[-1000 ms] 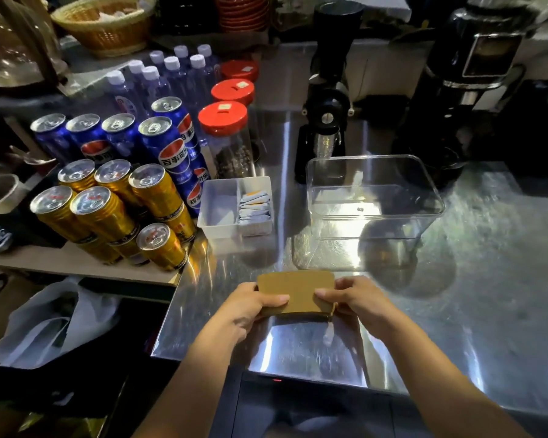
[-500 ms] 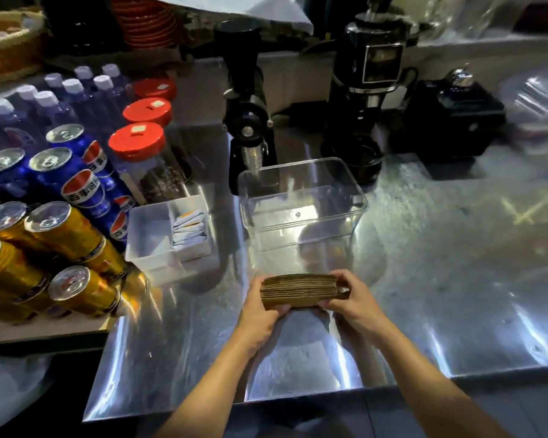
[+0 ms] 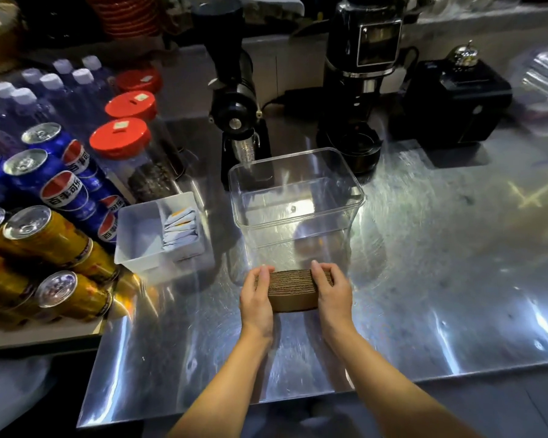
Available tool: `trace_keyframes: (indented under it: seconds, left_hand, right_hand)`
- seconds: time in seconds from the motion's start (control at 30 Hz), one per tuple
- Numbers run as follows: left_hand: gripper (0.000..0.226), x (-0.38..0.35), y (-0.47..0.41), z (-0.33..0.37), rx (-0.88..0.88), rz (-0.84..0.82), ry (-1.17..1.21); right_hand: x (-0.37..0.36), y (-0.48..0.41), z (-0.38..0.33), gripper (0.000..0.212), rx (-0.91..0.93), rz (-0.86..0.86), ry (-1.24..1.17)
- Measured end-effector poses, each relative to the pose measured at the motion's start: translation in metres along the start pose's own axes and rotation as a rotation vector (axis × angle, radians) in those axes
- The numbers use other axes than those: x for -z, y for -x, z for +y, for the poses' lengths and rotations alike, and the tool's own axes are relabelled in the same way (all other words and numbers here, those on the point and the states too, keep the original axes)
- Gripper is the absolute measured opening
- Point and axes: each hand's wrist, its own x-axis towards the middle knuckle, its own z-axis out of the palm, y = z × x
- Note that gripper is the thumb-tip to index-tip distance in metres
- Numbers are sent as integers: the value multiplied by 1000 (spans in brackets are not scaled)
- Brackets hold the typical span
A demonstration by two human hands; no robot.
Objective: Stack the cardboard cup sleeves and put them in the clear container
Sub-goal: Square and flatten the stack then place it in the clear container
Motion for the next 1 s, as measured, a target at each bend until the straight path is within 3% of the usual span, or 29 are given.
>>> trace_keyframes:
  seconds: [0.13, 0.37, 0.5, 0.6, 0.67, 0.73, 0.87, 1.0]
  left_hand:
    - [31, -3, -2, 3, -40, 49, 40]
    - [32, 6, -1, -12, -9, 46, -98]
    - [15, 17, 3, -4, 13, -104, -121]
    - [59, 44, 9, 0, 1, -289, -265]
    - [71, 56, 7, 7, -15, -374, -388]
    - [63, 61, 5, 13, -22, -419, -429]
    - [44, 59, 4, 16, -32, -358, -418]
    - [42, 62, 2, 13, -44, -356, -427]
  right_hand:
    - [0, -5, -5, 21, 67, 3, -29]
    - [4, -4, 4, 23, 61, -53, 298]
    - [6, -6, 2, 30, 26, -70, 367]
    - [9, -2, 1, 28, -6, -105, 356]
    - [11, -2, 1, 27, -22, -118, 355]
    - [12, -2, 2, 27, -18, -125, 359]
    - [13, -2, 1, 28, -8, -167, 344]
    - [30, -3, -3, 34, -14, -321, 210]
